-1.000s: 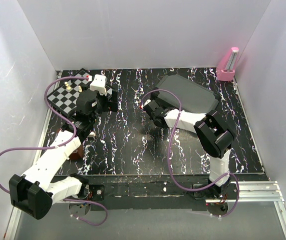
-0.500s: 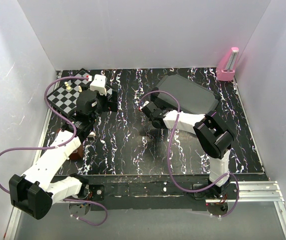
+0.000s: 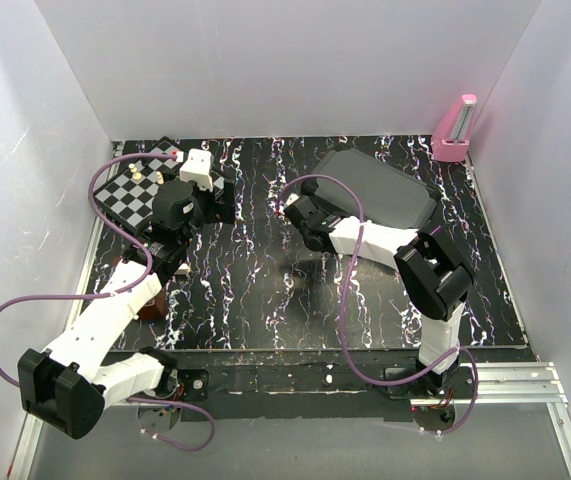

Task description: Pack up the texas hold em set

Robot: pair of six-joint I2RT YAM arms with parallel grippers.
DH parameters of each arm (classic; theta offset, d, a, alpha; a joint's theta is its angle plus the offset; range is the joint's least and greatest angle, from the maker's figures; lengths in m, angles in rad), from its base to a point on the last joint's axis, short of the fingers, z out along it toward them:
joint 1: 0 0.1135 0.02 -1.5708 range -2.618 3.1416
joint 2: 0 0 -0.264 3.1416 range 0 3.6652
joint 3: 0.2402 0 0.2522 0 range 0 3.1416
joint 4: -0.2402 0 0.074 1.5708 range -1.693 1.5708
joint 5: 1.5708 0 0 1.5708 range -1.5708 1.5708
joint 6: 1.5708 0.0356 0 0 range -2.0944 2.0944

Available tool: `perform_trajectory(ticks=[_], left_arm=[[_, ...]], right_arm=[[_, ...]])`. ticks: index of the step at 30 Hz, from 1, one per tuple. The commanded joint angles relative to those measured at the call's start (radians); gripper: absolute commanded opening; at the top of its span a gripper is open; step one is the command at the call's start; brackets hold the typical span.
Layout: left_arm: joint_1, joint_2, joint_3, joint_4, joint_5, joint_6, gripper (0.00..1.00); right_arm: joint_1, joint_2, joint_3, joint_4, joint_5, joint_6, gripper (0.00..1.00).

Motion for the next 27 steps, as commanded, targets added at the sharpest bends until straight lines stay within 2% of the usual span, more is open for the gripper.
perform_trajectory(ticks=[1,19,27], left_arm=[[-0.004,-0.016,0.004,-0.003,-0.005,0.007,0.98],[-0.004,-0.019,0.004,0.0,-0.012,0.01,0.98],[-0.004,-0.013,0.004,-0.001,-0.012,0.012,0.98]], right_arm=[[-0.013,-0.053,0.053,0.078,0.08,-0.046,0.01],[-0.085,0.001,0.029,0.265,0.12,-0.166,0.01],[-0.105,0.01,0.023,0.294,0.133,-0.178,0.01]])
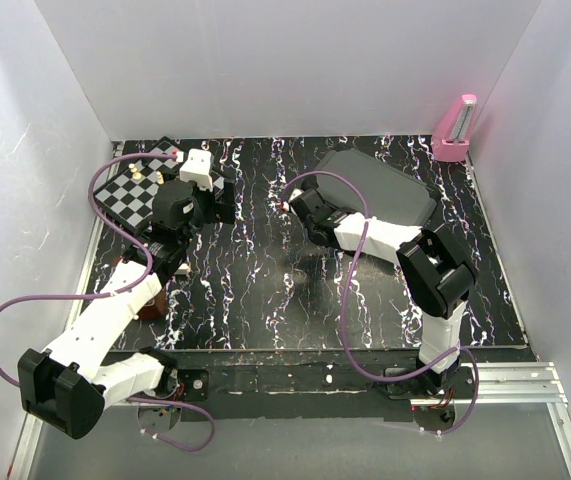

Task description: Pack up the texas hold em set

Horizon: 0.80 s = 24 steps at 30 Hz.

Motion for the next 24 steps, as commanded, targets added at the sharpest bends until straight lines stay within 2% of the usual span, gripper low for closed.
perform_trajectory(ticks=[1,7,12,23,24], left_arm=[[-0.004,-0.013,0.004,-0.001,-0.011,0.011,0.98],[-0.004,-0.011,0.004,-0.001,-0.014,0.013,0.98],[-0.004,-0.011,0.004,-0.001,-0.014,0.014,0.98],[-0.005,-0.013,0.004,0.0,-0.014,0.013,0.98],[-0.004,-0.013,0.004,-0.001,-0.016,0.013,0.98]], right_arm=[[-0.056,0.009,0.023,0.233,0.122,-0.046,0.01],[-0.059,0.009,0.013,0.265,0.139,-0.063,0.01],[-0.061,-0.004,-0.004,0.296,0.138,-0.069,0.12],[-0.061,-0.019,-0.033,0.371,0.158,-0.115,0.17],[-0.061,-0.02,-0.033,0.371,0.158,-0.115,0.21]])
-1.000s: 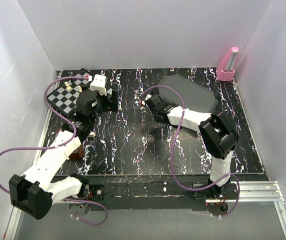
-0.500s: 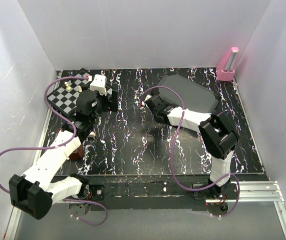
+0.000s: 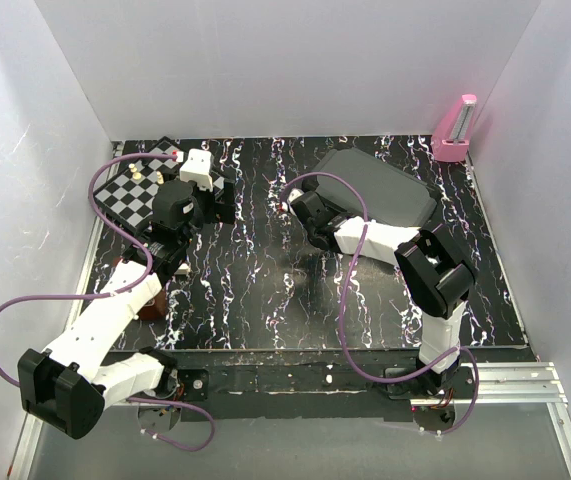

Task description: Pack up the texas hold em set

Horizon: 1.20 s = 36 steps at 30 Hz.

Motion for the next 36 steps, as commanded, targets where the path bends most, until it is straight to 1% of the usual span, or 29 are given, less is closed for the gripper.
perform_trajectory(ticks=[1,2,4,7,16,17,18,20,28,31,36], left_arm=[[-0.003,-0.013,0.004,-0.001,-0.014,0.012,0.98],[-0.003,-0.013,0.004,-0.001,-0.014,0.012,0.98],[-0.003,-0.013,0.004,-0.001,-0.014,0.012,0.98],[-0.003,-0.013,0.004,-0.003,-0.014,0.014,0.98],[-0.003,-0.013,0.003,0.0,-0.015,0.012,0.98],[-0.003,-0.013,0.003,-0.001,-0.015,0.012,0.98],[-0.003,-0.013,0.001,-0.001,-0.015,0.014,0.98],[-0.003,-0.013,0.003,-0.001,-0.017,0.012,0.98],[-0.003,-0.013,0.003,-0.001,-0.017,0.012,0.98],[-0.003,-0.013,0.003,-0.001,-0.017,0.014,0.98],[-0.003,-0.013,0.001,-0.001,-0.017,0.011,0.98]], right_arm=[[-0.062,-0.02,0.011,0.255,0.125,-0.067,0.22],[-0.062,-0.022,0.011,0.255,0.124,-0.065,0.22],[-0.062,-0.027,0.007,0.251,0.12,-0.056,0.27],[-0.062,-0.039,0.004,0.229,0.106,-0.039,0.29],[-0.06,-0.036,0.011,0.194,0.086,-0.01,0.3],[-0.06,-0.039,0.014,0.18,0.076,0.008,0.31],[-0.06,-0.045,0.018,0.162,0.065,0.025,0.34],[-0.06,-0.057,0.02,0.127,0.04,0.053,0.38],[-0.059,-0.094,0.012,0.05,-0.058,0.128,0.39],[-0.057,-0.105,0.007,0.04,-0.095,0.136,0.41],[-0.056,-0.097,0.017,0.03,-0.113,0.14,0.42]])
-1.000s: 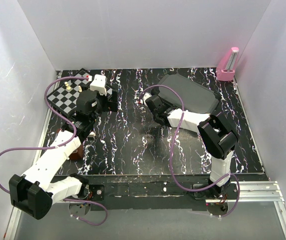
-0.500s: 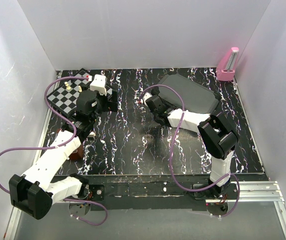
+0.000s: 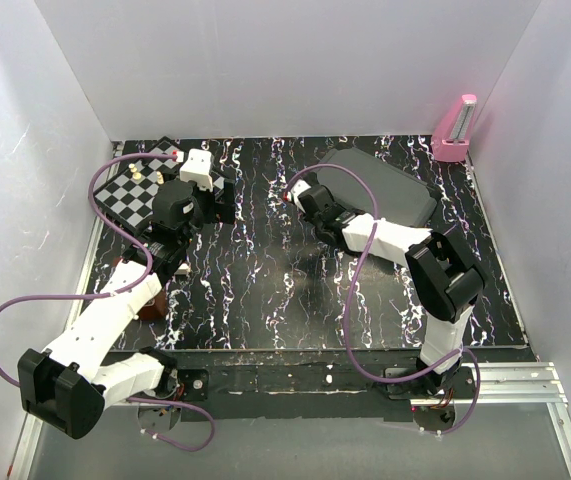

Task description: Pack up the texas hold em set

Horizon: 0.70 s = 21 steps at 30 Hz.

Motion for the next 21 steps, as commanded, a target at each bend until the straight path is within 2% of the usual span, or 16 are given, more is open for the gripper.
perform_trajectory(ticks=[1,14,21], left_arm=[[-0.003,-0.013,0.003,-0.001,-0.017,0.008,0.98],[-0.003,-0.011,0.004,0.0,-0.015,0.009,0.98],[-0.003,-0.013,0.003,0.0,-0.014,0.006,0.98]], right_arm=[[-0.028,-0.039,0.033,0.003,0.034,0.01,0.42],[-0.016,-0.053,0.041,-0.038,-0.048,0.033,0.41],[-0.008,-0.065,0.041,-0.041,-0.037,0.034,0.49]])
